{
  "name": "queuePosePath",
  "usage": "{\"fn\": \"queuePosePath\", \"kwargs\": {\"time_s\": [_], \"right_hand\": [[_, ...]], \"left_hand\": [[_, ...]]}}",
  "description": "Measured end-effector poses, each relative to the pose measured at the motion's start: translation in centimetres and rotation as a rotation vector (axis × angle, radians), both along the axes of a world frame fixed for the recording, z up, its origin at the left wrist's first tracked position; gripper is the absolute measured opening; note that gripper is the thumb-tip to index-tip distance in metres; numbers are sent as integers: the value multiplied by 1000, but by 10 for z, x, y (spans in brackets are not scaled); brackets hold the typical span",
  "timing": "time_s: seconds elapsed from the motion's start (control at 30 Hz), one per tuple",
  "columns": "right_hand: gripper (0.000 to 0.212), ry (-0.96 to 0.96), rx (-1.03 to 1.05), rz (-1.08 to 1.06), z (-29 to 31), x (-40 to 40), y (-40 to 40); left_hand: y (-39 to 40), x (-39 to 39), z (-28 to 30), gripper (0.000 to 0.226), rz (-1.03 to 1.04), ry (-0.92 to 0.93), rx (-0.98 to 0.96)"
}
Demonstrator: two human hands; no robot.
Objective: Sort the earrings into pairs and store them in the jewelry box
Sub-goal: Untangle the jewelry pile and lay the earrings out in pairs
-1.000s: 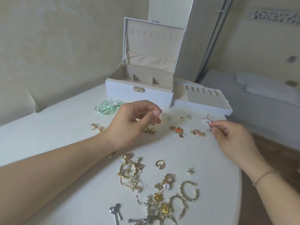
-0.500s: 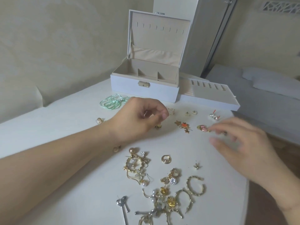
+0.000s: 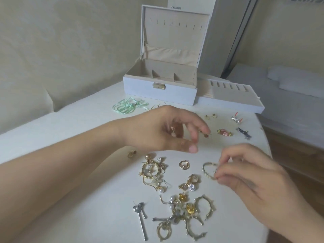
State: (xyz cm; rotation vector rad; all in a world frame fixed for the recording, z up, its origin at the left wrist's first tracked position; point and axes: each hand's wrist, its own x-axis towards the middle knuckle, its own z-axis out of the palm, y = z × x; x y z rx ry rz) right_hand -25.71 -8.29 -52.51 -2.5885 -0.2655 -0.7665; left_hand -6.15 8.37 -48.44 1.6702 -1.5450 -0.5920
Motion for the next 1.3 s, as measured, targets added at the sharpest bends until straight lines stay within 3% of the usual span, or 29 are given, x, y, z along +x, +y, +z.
{"fn": "queuePosePath", "kwargs": {"time_s": [0.07, 0.23, 0.33, 0.43, 0.53, 0.6, 0.73, 0.9, 0.97, 1.13, 1.3], "right_hand": [[12, -37, 168, -16, 10, 12, 9], [7, -90, 672, -19, 27, 52, 27], [4, -86, 801, -87, 28, 71, 34], [3, -18, 576, -81, 24, 74, 39], [7, 267, 130, 71, 16, 69, 49], [11, 318, -79, 106, 11, 68, 54], [16, 366, -148, 126, 9, 67, 61], [6, 383, -267, 144, 14, 61, 61], [5, 408, -158, 150, 16, 59, 59], [22, 400, 550, 37, 21, 68, 49], [27, 401, 715, -51, 20, 85, 37]], "left_hand": [[-2, -7, 3, 37, -38, 33, -20], [0, -3, 8, 8, 59, 158, -209], [5, 12, 12, 8, 86, 148, -186], [9, 28, 13, 13, 199, 279, -259], [8, 37, 11, 18, 352, 470, -370], [6, 40, 11, 18, 421, 539, -398], [8, 46, 13, 20, 462, 602, -422], [7, 47, 10, 18, 488, 608, -426], [7, 47, 10, 18, 486, 610, -435], [7, 44, 10, 17, 378, 541, -230], [8, 38, 6, 19, 308, 462, 88]]}}
